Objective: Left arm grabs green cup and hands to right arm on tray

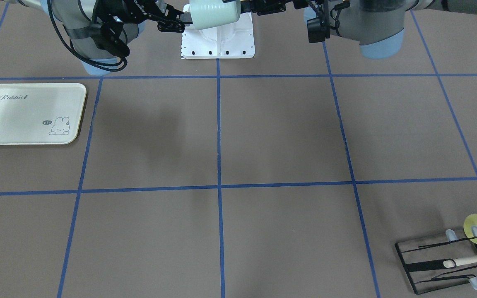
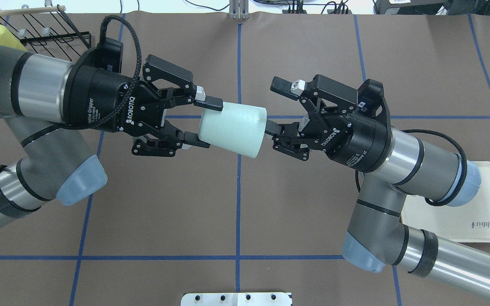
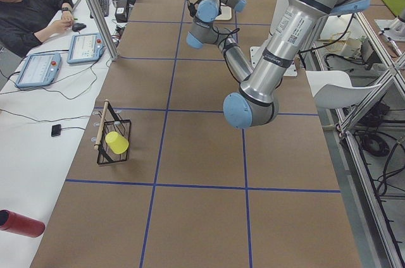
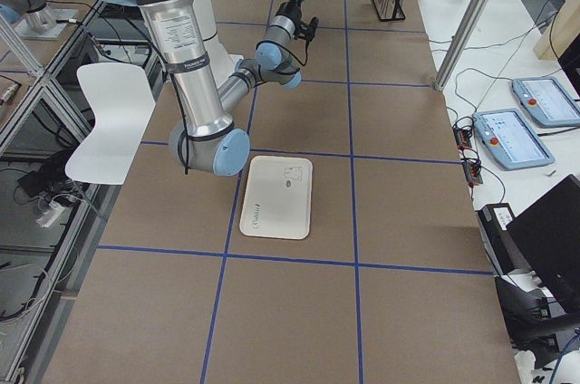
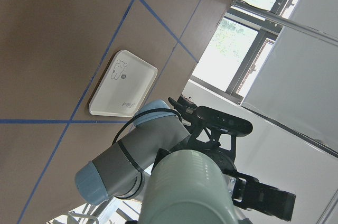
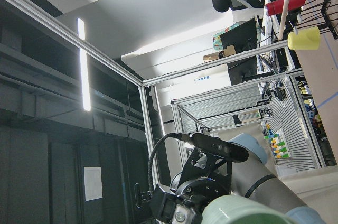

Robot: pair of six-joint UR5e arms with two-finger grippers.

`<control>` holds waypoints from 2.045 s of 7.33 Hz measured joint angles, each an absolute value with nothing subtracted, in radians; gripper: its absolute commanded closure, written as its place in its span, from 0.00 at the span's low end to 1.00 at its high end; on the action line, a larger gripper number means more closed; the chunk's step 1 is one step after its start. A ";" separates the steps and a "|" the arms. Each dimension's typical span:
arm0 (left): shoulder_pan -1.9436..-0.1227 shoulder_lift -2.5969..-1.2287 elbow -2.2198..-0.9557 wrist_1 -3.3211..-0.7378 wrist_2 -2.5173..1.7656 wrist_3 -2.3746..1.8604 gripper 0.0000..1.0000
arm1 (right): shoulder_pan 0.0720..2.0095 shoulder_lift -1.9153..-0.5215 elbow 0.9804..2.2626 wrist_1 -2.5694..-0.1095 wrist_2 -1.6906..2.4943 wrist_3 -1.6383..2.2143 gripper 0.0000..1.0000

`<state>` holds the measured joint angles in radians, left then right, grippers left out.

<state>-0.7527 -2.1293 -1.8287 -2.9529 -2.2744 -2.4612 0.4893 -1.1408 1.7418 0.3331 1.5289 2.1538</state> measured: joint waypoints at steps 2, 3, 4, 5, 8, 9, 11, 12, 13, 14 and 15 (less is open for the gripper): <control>-0.752 -2.129 -1.828 -2.953 -2.275 -2.460 1.00 | 0.489 -1.141 1.741 0.333 1.529 2.154 0.58; -0.752 -2.129 -1.827 -2.953 -2.274 -2.459 1.00 | 0.489 -1.141 1.741 0.333 1.530 2.154 0.58; -0.752 -2.129 -1.826 -2.953 -2.275 -2.459 1.00 | 0.489 -1.141 1.741 0.333 1.530 2.154 0.58; -0.752 -2.129 -1.826 -2.953 -2.275 -2.459 1.00 | 0.489 -1.142 1.741 0.333 1.531 2.154 0.57; -0.747 -2.128 -1.824 -2.953 -2.277 -2.457 1.00 | 0.489 -1.148 1.741 0.332 1.538 2.153 0.74; -0.746 -2.128 -1.824 -2.953 -2.277 -2.456 0.69 | 0.489 -1.150 1.742 0.325 1.539 2.152 1.00; -0.745 -2.129 -1.825 -2.953 -2.276 -2.456 0.00 | 0.489 -1.149 1.748 0.297 1.541 2.151 1.00; -0.743 -2.129 -1.825 -2.953 -2.273 -2.454 0.00 | 0.491 -1.148 1.759 0.276 1.542 2.150 1.00; -0.744 -2.129 -1.826 -2.954 -2.270 -2.432 0.00 | 0.491 -1.149 1.769 0.256 1.542 2.150 1.00; -0.745 -2.128 -1.827 -2.955 -2.269 -2.388 0.00 | 0.493 -1.151 1.778 0.246 1.543 2.150 1.00; -0.746 -2.126 -1.827 -2.957 -2.270 -2.356 0.00 | 0.494 -1.155 1.782 0.243 1.543 2.150 1.00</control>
